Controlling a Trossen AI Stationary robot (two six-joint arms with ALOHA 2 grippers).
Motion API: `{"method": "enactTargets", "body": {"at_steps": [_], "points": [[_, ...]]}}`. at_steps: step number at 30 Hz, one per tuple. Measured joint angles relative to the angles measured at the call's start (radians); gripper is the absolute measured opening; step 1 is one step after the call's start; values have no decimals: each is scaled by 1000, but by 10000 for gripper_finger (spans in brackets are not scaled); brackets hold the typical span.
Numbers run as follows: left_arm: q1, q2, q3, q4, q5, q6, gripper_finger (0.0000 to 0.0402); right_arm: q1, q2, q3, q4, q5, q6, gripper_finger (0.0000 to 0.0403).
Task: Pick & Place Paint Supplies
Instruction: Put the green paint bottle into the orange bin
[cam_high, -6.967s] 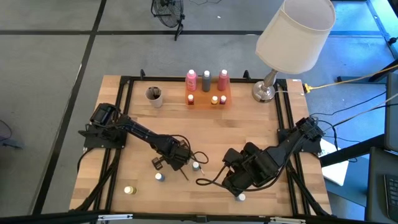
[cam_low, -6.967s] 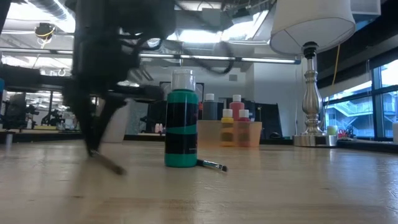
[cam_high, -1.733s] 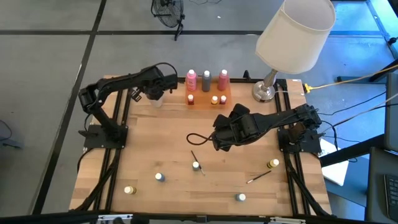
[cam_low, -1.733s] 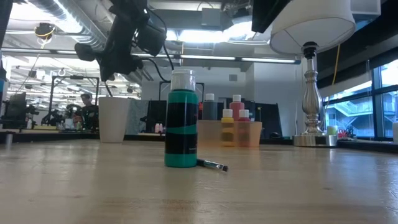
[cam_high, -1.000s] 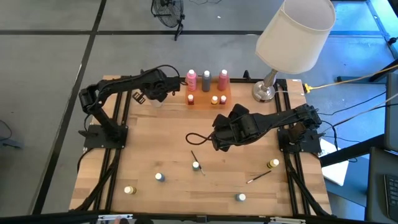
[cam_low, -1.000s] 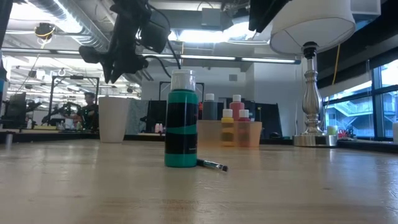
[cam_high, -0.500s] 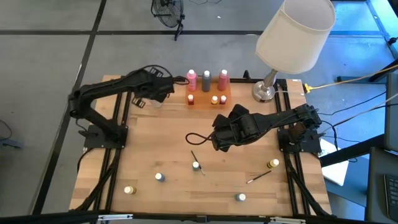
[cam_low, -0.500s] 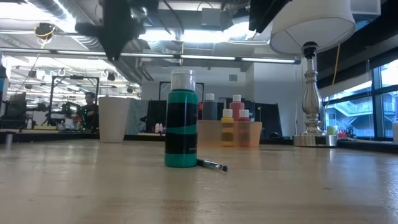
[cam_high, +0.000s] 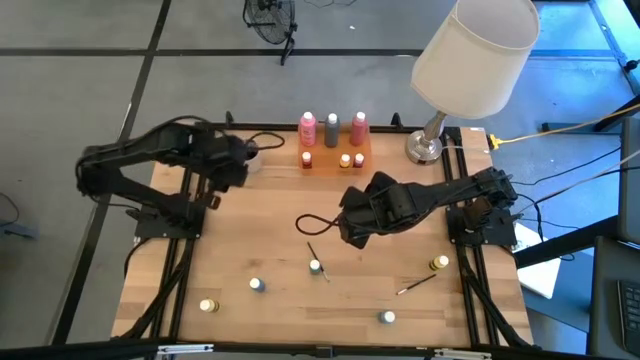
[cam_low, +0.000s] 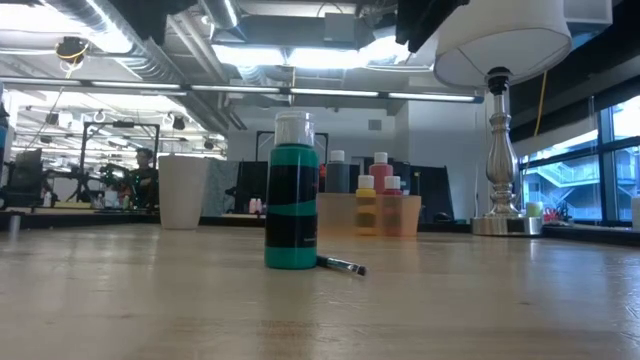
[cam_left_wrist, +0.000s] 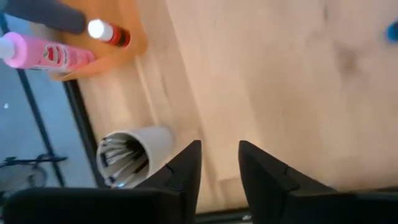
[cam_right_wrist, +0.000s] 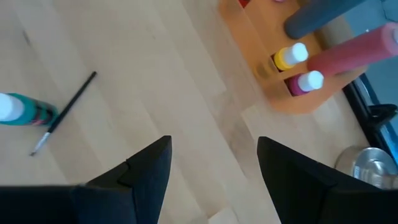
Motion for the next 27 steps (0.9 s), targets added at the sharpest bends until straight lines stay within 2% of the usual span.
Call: {"method": "enactTargets", "body": {"at_steps": [6, 12, 15, 21, 27], "points": [[-69, -57, -22, 99, 75, -179, 152, 33, 0, 0, 26, 0, 16, 240], [-150, -104, -113, 174, 82, -383, 187, 82, 0, 0, 28, -5, 53, 240], [-185, -124, -166, 203, 81, -531, 195, 109, 0, 0, 28, -18, 75, 240], [-261, -148, -268, 229, 86, -954, 198, 164, 0, 0, 28, -26, 118, 240], [-347, -152, -343, 284, 83, -1078, 196, 205, 0, 0, 38, -38, 127, 240]]}}
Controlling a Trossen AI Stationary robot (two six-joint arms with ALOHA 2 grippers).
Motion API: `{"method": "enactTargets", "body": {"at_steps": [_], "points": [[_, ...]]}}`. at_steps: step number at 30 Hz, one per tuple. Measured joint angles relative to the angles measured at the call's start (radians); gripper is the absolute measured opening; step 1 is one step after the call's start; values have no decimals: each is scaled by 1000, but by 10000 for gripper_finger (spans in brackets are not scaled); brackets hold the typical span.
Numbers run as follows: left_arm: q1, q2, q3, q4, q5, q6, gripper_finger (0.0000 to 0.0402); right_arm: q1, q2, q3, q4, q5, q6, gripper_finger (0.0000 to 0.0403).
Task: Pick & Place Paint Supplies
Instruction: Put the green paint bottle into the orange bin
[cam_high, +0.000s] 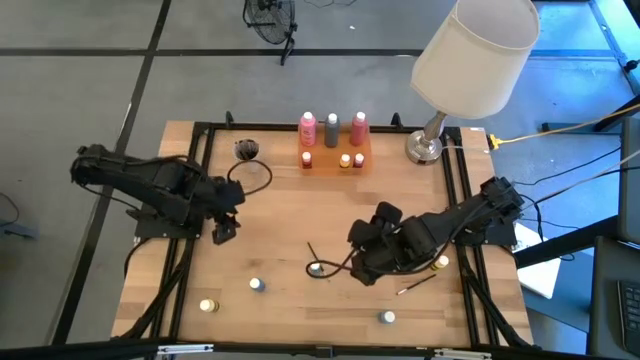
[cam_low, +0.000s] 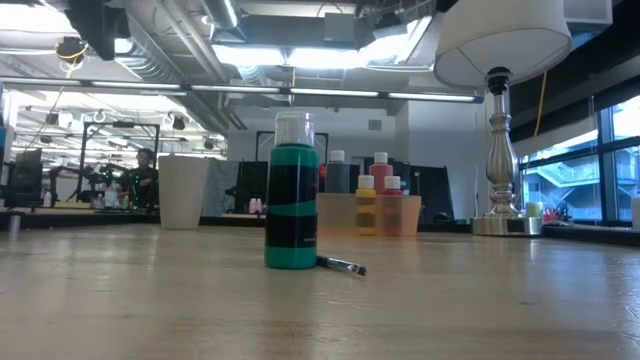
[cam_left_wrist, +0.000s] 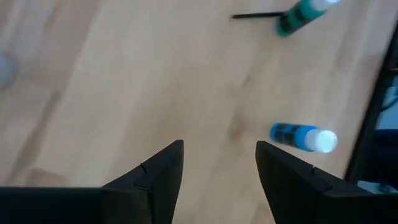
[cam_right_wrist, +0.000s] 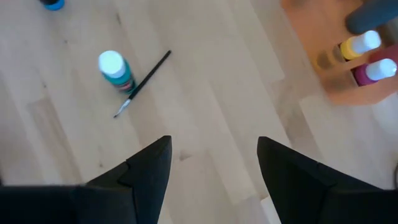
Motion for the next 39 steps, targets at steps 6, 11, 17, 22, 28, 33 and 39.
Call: {"method": "enactTargets", "body": {"at_steps": [6, 11, 17, 22, 28, 33, 39], "points": [[-90, 1, -44, 193, -9, -20, 198, 12, 0, 0, 43, -113, -5, 240], [-136, 1, -47, 306, -112, 33, 197, -2, 0, 0, 75, -257, 1, 240], [-180, 1, -47, 398, -262, 105, 198, -44, 0, 0, 137, -360, 26, 240], [-215, -3, -47, 451, -307, 135, 196, -83, 0, 0, 283, -356, -76, 240], [-265, -72, -47, 372, -174, 39, 195, -103, 7, 0, 418, -288, -379, 240], [-316, -146, -47, 349, -199, -23, 194, -108, 9, 0, 445, -249, -417, 240], [-368, -174, -47, 344, -347, -22, 194, -110, 77, 1, 442, -257, -402, 240]]}}
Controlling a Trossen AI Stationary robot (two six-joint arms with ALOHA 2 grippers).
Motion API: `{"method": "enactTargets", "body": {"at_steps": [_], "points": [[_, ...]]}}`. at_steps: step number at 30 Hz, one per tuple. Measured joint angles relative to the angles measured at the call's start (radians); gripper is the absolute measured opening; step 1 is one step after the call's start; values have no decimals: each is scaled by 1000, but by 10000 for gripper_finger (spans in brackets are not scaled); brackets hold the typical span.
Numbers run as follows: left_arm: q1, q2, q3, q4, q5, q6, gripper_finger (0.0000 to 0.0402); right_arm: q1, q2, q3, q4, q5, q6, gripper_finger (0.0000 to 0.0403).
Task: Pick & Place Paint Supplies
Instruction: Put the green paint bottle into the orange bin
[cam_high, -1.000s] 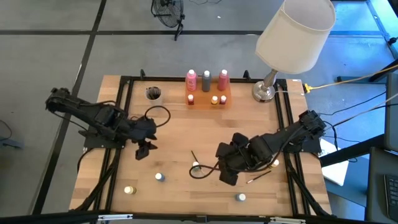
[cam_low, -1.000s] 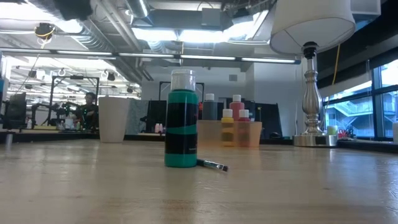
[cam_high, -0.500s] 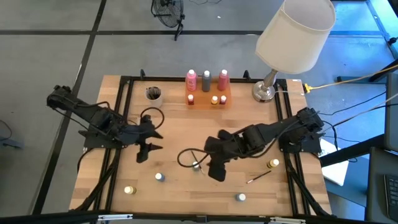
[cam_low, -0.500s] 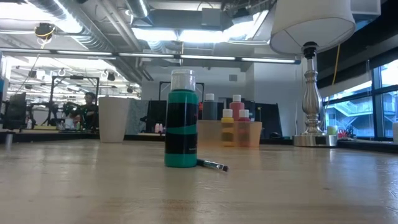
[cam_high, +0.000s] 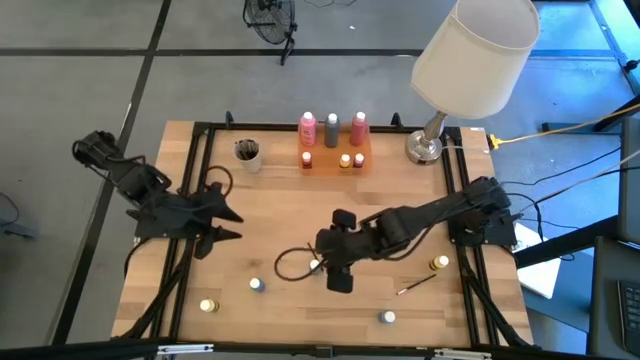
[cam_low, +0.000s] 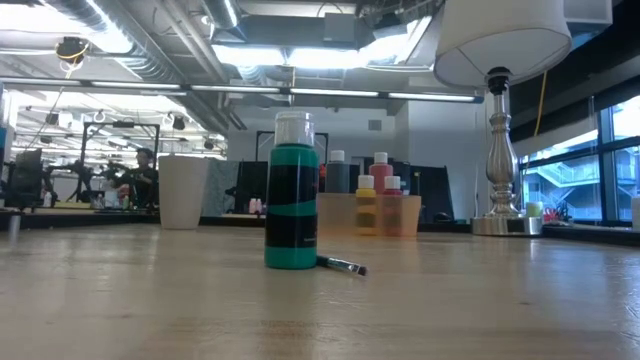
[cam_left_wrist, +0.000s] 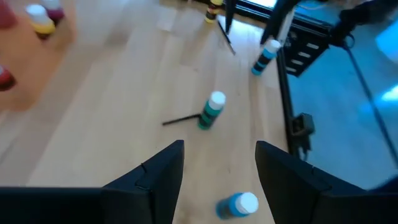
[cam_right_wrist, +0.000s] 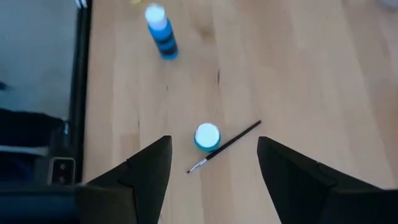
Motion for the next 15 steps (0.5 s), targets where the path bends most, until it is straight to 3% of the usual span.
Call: {"method": "enactTargets", "body": {"at_steps": [6, 10, 15], "points": [[-37, 8, 0, -2, -60, -8, 194, -11, 80, -1, 15, -27, -13, 240], [-44, 8, -1, 73, -98, -91, 194, -29, 105, -1, 36, -83, 8, 240], [-44, 3, -1, 76, -138, -66, 194, -39, 136, -1, 57, -87, 8, 240]]}}
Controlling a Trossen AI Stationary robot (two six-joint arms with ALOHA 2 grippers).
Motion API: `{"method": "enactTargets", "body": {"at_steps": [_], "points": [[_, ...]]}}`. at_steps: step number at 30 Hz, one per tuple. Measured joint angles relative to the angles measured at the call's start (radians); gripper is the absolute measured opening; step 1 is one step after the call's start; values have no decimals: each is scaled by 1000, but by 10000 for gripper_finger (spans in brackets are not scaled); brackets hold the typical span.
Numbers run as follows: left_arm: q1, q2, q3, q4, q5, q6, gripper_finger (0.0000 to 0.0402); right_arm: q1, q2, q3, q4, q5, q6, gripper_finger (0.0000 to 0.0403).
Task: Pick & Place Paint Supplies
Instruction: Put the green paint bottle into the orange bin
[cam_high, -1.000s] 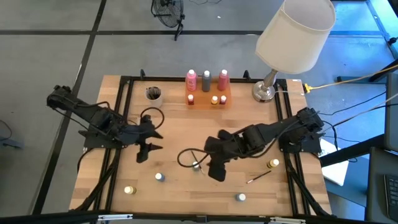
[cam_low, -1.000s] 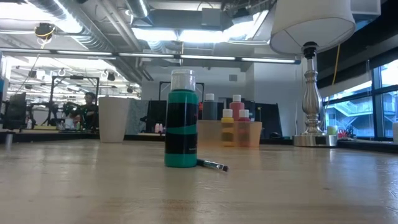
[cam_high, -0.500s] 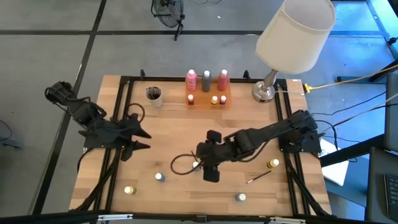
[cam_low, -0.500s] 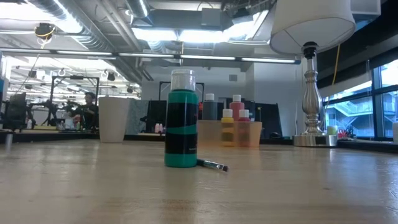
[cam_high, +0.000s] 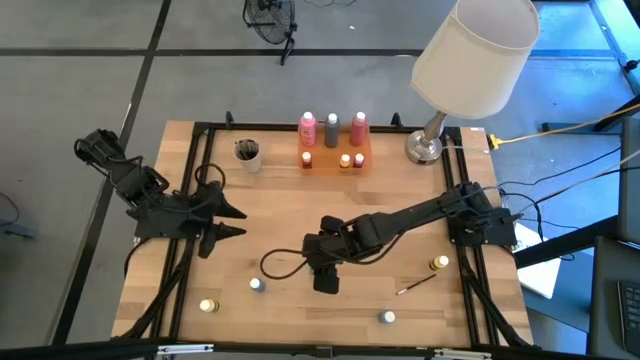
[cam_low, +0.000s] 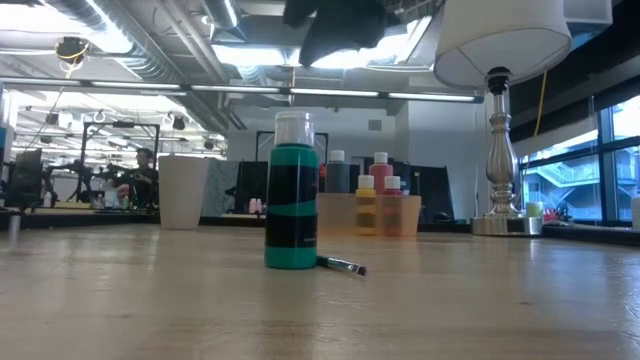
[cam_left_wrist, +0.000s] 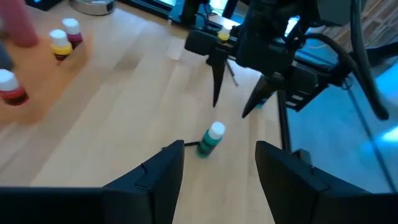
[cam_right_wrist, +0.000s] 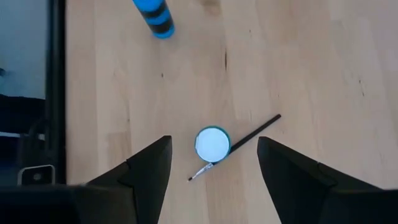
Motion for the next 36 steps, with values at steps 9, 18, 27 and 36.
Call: {"method": "enactTargets", "body": {"at_steps": [9, 18, 27, 36], "points": [[0, -2, 0, -44, -12, 27, 194, 9, 71, 0, 0, -10, 80, 240], [0, -2, 0, -54, 37, 67, 194, 10, 128, 0, 22, -10, 132, 240], [0, -21, 0, -55, 73, 86, 194, 6, 148, 0, 36, -7, 135, 236], [0, -58, 0, -55, 73, 111, 194, -3, 148, 0, 6, -3, 135, 195]]}}
